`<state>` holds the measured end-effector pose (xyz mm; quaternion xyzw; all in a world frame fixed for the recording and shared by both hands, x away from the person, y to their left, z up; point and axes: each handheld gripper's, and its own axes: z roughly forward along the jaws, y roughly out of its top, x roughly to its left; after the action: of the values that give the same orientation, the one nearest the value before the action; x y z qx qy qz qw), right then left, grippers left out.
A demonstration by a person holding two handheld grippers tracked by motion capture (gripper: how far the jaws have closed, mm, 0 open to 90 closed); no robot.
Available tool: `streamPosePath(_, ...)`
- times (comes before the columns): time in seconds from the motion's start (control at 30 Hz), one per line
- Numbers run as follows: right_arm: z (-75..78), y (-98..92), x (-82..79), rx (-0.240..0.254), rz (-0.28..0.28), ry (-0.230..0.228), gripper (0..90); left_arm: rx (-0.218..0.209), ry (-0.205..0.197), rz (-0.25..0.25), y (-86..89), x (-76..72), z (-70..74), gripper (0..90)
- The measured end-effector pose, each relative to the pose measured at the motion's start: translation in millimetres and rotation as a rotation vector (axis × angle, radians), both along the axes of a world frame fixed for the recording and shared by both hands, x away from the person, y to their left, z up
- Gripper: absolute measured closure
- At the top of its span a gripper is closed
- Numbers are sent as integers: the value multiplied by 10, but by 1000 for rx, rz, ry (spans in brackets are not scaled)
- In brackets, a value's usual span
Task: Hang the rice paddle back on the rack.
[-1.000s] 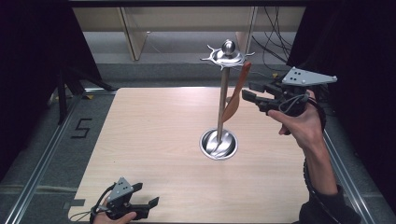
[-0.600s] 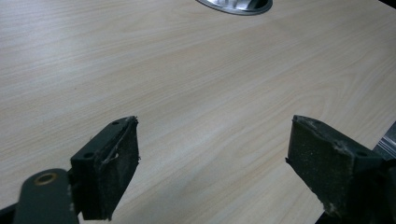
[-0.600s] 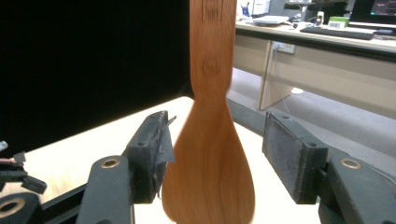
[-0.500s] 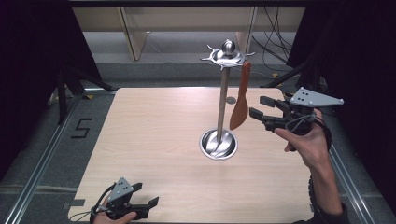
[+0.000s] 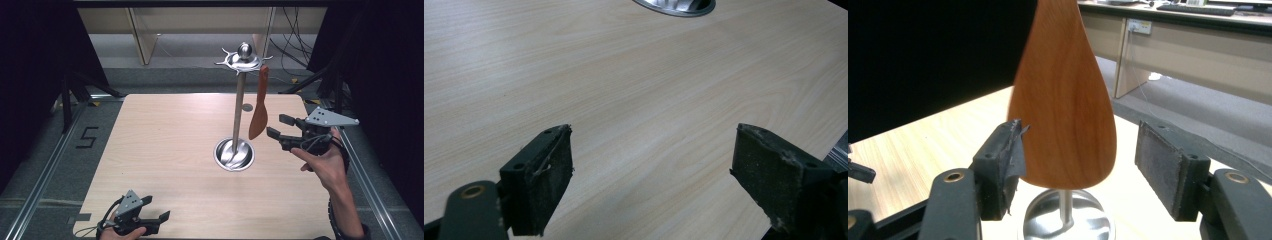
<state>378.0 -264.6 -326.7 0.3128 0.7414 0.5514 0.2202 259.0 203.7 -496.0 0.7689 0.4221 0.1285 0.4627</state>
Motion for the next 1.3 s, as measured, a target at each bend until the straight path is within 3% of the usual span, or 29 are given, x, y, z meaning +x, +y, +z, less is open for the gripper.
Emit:
streamPosePath(0.3, -102, -38, -42, -9, -14, 16, 358, -5, -2, 0, -11, 9, 0, 161)
streamPosePath(0.33, -121, -34, -32, -42, -3, -2, 354, 5, 0, -3, -2, 11, 1, 161)
streamPosePath(0.37, -132, -23, -33, -39, -2, -2, 353, -6, 1, 2, -12, 10, -4, 161)
streamPosePath(0.47, -185, 27, -52, -33, -13, 30, 348, -1, 4, 2, -8, 17, -9, 161)
streamPosePath(0.57, -219, 35, -51, -67, -12, 20, 342, 14, 11, 5, 1, 17, -4, 161)
streamPosePath(0.6, -232, 47, -60, -59, -8, 40, 342, 7, 11, 8, 0, 18, -6, 161)
streamPosePath(0.67, -250, 49, -55, -78, -11, 31, 340, 5, 8, 13, 2, 23, -14, 161)
streamPosePath(0.7, -270, 56, -41, -83, -21, 3, 340, -4, 8, 14, -2, 23, -18, 161)
streamPosePath(0.73, -273, 64, -55, -78, -17, 40, 339, -1, 10, 19, 0, 20, -19, 161)
streamPosePath(0.83, -276, 51, -45, -91, -14, 41, 331, -1, 6, 15, 3, 21, -20, 161)
streamPosePath(0.87, -284, 55, -60, -86, -23, 55, 330, 20, 4, 10, 16, 25, -12, 161)
streamPosePath(0.97, -323, 33, -51, -90, -17, 49, 324, 8, 4, 6, 4, 21, -13, 161)
streamPosePath(1.0, -340, 28, -64, -84, -19, 76, 324, 6, 2, 11, 1, 15, -16, 161)
streamPosePath(1.23, -543, -62, -111, -105, -38, 116, 317, 2, 4, 15, 5, 6, -16, 161)
streamPosePath(1.3, -598, -112, -135, -104, -49, 135, 316, 19, -10, -6, 16, 22, -14, 161)
